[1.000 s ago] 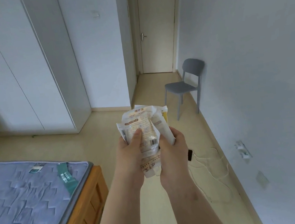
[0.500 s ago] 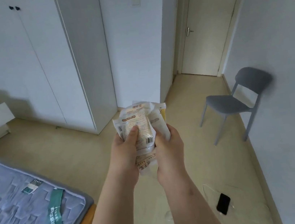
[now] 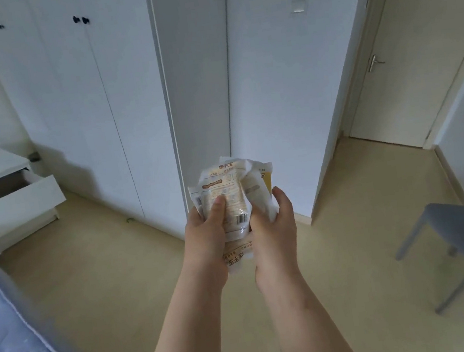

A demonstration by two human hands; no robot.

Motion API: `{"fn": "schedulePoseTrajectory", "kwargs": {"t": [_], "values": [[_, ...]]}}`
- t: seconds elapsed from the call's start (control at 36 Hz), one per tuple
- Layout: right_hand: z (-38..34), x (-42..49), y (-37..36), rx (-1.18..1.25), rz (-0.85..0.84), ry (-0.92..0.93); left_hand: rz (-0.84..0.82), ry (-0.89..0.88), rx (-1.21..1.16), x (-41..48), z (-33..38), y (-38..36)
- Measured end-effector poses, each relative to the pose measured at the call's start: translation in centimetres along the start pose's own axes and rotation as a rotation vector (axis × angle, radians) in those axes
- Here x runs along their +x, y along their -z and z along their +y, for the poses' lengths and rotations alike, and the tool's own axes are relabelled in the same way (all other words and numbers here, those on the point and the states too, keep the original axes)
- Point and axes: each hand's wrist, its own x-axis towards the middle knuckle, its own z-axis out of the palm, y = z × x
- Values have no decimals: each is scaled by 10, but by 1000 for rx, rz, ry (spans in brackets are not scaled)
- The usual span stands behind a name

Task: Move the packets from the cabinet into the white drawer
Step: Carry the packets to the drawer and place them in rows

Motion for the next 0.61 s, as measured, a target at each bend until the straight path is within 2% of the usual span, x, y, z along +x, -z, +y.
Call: {"fn": "schedulePoseTrajectory", "kwargs": {"t": [0.11,0.33,0.5,0.61], "values": [[15,60,-44,-7,-35,-9,58,-12,4,72,11,10],[63,196,-151,-35,-250,-29,246,-95,-45,229,42,39],[71,302,-231,-82,-346,-43,367,-120,-79,351,78,44],[91,340,-296,-123,-443,-105,493,-161,-87,403,105,74]]}}
